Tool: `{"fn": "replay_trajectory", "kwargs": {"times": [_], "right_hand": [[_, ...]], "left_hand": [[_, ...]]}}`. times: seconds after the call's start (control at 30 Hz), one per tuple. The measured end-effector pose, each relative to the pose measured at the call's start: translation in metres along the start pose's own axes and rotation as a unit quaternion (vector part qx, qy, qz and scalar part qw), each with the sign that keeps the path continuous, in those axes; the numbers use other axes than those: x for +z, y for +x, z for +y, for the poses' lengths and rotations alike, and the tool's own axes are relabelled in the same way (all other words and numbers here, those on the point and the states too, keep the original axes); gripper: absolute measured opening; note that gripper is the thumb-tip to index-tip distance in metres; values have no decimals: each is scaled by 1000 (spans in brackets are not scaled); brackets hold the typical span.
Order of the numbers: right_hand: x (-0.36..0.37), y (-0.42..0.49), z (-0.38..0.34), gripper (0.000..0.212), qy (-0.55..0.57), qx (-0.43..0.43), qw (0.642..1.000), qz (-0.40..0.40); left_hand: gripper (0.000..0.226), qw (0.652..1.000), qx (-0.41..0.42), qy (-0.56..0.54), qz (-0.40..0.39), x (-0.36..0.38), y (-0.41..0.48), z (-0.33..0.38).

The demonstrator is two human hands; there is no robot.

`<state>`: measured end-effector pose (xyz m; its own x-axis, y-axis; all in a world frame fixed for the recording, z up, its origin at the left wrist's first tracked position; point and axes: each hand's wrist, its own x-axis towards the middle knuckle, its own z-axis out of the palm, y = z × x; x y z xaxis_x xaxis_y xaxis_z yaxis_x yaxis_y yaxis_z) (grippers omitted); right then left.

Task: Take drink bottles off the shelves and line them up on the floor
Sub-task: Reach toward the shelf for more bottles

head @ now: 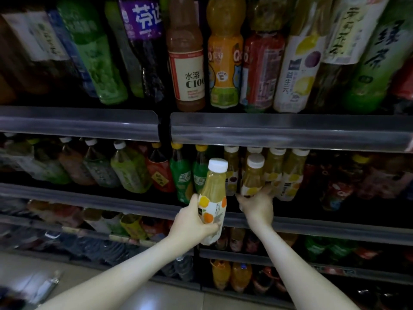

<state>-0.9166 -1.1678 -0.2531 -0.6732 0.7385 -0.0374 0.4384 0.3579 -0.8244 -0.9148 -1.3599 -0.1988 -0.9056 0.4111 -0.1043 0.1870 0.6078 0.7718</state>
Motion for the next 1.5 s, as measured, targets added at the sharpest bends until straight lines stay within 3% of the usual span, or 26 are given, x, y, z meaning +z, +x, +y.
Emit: {"fn": "replay_trajectory", "kwargs": {"times": [0.07, 0.13, 0.23, 0.3, 0.33, 0.43, 0.5, 0.6, 0.7, 0.8, 0.83, 0.9, 0.97, 1.07, 1.33, 1.43, 1.5], "right_hand": [[0, 5, 6, 97, -15, 18, 998, -60], [-8, 7, 13, 94, -38, 27, 993, -111], [-43, -7, 13, 64, -52, -65, 991, -109], [-73, -16, 10, 37, 1, -115, 982, -150], [-88, -19, 8, 36, 36, -121, 971, -202], [-121, -24, 9, 62, 94, -121, 922, -356], [-134, -23, 16, 63, 126, -100, 931, -327], [-144, -22, 29, 53, 170, -80, 959, -213], [-151, -12, 34, 49, 177, -92, 967, -158], [-156, 9, 33, 51, 147, -118, 968, -167], [-156, 14, 31, 54, 129, -125, 967, -182], [-149, 22, 29, 54, 97, -120, 964, -215], [-137, 25, 26, 51, 75, -113, 960, -243], [-119, 29, 23, 49, 48, -119, 959, -254], [-106, 22, 20, 55, -63, -121, 966, -221], [-113, 11, 11, 39, -161, -127, 963, -177], [-122, -2, -9, 20, -218, -157, 953, -141]], "left_hand": [[49, 1000, -4, -2, 0, 6, 1, 6], [49, 1000, -6, -3, -1, 13, 2, 12], [49, 1000, 2, 2, -2, 28, 5, 26], [45, 1000, 13, 25, -6, 42, 8, 40], [45, 999, 24, 47, -10, 50, 10, 48], [54, 980, 90, 174, -33, 78, 12, 71], [56, 962, 136, 232, -41, 94, 15, 84], [62, 947, 197, 253, -31, 109, 21, 97], [71, 935, 275, 220, -28, 107, 32, 100], [62, 916, 366, 155, 65, 99, 36, 88], [61, 911, 357, 154, 138, 99, 39, 79], [66, 926, 260, 150, 232, 98, 46, 65], [72, 958, 155, 149, 192, 92, 52, 60], [78, 984, 78, 149, 50, 90, 60, 55], [82, 977, 77, 198, 2, 85, 58, 61], [80, 951, 88, 297, 0, 73, 42, 76], [70, 920, 153, 358, 33, 58, 28, 96]]}}
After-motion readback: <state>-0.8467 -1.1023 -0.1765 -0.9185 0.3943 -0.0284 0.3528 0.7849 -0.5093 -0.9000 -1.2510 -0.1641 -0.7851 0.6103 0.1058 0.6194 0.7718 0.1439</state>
